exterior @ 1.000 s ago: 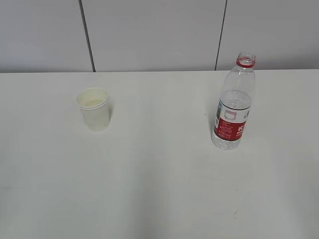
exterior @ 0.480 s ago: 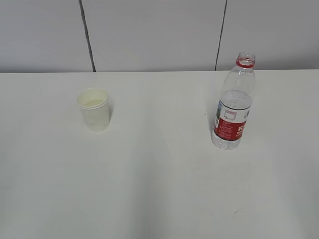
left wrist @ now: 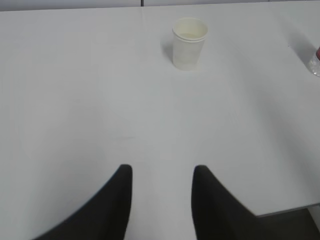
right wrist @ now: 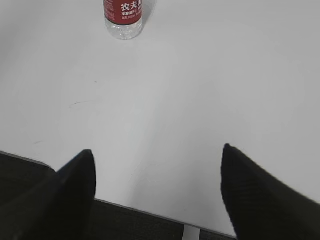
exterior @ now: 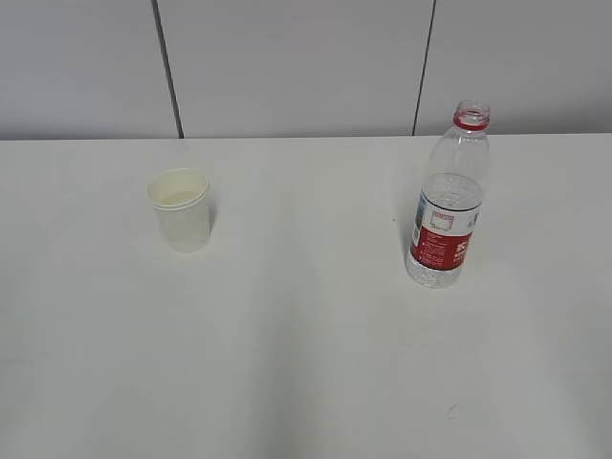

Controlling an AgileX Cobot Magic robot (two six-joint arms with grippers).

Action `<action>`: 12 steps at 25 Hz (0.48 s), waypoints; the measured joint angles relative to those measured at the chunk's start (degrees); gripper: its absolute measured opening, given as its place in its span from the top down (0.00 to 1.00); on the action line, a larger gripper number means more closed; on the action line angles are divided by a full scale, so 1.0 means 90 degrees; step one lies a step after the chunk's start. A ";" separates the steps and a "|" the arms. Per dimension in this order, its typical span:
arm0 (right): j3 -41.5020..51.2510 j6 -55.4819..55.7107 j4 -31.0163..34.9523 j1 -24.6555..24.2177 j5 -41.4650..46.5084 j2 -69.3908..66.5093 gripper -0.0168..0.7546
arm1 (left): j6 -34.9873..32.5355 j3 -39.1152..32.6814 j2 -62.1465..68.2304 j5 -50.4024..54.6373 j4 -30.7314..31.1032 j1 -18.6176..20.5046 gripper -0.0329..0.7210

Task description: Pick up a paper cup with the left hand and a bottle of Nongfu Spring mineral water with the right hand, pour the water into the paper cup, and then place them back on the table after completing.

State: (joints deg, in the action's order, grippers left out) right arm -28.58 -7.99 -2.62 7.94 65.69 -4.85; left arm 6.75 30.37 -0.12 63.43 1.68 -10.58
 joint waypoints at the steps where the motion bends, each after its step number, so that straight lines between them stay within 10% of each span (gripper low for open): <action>1: 0.0000 0.0000 0.0000 0.0000 0.0000 0.0000 0.24 | 0.0000 0.0000 0.0000 0.0000 0.0000 0.0071 0.62; 12: 0.0000 0.0000 -0.0010 0.0000 0.0000 0.0461 0.24 | -0.0003 0.0000 0.0000 0.0000 0.0006 0.0635 0.63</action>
State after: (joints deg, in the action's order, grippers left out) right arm -28.58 -7.99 -2.71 7.94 65.69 -0.70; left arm 6.73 30.37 -0.12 63.43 1.73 -4.86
